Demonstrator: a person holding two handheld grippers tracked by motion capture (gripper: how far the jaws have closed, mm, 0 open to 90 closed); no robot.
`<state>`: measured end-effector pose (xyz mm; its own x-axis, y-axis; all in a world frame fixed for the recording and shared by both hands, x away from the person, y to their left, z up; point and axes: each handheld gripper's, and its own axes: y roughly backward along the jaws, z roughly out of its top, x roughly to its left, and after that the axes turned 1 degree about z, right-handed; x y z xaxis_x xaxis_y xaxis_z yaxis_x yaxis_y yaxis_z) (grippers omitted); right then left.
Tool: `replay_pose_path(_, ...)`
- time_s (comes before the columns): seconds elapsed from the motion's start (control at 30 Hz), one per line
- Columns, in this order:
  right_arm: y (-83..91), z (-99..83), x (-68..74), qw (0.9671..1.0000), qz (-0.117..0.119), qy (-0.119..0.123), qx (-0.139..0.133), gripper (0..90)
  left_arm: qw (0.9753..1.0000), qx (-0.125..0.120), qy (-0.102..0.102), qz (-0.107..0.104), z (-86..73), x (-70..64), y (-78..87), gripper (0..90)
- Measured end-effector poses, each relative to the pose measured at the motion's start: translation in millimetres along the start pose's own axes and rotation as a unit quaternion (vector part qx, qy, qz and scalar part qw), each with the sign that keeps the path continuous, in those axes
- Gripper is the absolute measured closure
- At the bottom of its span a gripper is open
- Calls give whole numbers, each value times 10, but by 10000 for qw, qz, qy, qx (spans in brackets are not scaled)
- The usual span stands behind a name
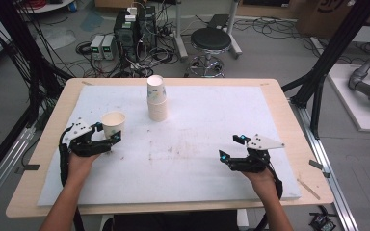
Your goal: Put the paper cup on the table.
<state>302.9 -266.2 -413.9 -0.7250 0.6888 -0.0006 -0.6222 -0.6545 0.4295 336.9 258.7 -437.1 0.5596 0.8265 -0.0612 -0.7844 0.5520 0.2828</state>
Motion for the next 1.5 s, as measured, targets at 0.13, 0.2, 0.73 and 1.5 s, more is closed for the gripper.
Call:
replay_pose_path(0.13, 30, -3, -11, 10000, -32, -29, -36, 196, 9989, 298, 189, 295, -69, 99, -12, 313)
replay_pose_path(0.2, 33, -2, -4, 10000, -42, -38, -19, 196, 9980, 405, 274, 398, -103, 137, -20, 315)
replay_pose_path(0.73, 51, 0, 14, 10000, -24, -13, -11, 196, 9941, 889, 218, 587, -209, 157, 3, 324)
replay_pose_path(1.5, 78, -8, -13, 9999, -80, -33, 63, 196, 9983, -247, 199, 491, -31, 82, 454, 150)
